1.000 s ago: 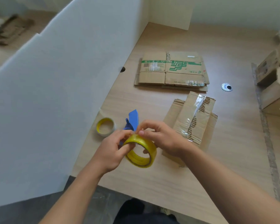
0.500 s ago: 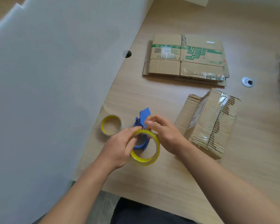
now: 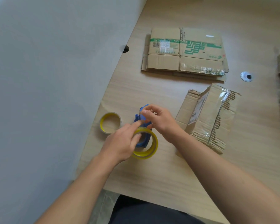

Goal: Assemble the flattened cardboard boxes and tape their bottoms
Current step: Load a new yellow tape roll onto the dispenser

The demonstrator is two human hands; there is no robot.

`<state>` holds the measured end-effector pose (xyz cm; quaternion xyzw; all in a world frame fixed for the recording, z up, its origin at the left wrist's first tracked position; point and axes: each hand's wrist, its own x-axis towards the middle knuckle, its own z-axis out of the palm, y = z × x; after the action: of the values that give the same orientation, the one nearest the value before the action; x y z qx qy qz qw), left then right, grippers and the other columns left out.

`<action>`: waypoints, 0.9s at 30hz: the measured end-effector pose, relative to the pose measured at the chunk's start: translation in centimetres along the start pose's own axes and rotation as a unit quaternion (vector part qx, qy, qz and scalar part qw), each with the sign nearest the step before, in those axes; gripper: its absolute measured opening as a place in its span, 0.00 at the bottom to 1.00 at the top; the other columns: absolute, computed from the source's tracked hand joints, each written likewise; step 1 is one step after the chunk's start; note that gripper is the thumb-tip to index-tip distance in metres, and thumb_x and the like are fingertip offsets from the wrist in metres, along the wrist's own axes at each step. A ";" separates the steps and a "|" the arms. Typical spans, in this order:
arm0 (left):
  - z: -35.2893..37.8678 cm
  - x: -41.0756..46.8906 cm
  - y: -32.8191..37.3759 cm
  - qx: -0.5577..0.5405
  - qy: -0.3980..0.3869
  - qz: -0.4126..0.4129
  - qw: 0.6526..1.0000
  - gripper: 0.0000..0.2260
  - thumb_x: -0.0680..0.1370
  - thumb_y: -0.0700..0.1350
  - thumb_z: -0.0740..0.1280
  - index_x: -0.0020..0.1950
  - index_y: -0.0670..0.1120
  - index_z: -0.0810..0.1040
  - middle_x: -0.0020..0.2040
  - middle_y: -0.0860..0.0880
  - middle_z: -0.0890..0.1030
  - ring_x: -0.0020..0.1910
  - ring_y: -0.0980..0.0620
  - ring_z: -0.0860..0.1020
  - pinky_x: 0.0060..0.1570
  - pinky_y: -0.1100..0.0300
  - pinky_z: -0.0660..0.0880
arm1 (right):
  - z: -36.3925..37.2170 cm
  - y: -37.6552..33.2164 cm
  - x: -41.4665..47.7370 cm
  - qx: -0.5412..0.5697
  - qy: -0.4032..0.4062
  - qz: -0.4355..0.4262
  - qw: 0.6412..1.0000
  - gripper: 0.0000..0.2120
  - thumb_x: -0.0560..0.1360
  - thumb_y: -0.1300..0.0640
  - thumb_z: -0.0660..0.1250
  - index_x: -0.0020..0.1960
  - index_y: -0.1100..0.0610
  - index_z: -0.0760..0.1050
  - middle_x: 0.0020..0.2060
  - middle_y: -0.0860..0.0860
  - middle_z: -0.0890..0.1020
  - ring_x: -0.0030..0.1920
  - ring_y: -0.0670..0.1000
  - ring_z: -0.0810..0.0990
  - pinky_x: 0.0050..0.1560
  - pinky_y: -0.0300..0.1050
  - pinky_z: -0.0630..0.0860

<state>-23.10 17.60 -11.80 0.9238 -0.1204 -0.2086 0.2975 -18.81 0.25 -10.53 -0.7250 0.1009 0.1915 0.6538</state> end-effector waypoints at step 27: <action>2.5 2.0 -2.2 -0.011 0.112 -0.106 0.988 0.20 0.84 0.53 0.52 0.76 0.64 0.61 0.53 0.47 0.77 0.54 0.41 0.77 0.51 0.47 0.75 | -0.5 4.9 -0.7 0.050 0.009 0.101 0.994 0.29 0.83 0.58 0.62 0.77 0.36 0.59 0.54 0.52 0.81 0.48 0.50 0.85 0.46 0.57 0.84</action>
<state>-22.30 17.41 -15.61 0.9456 0.0148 -0.1358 0.2954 -21.35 -0.98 -14.69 -0.6787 0.1891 0.2452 0.6659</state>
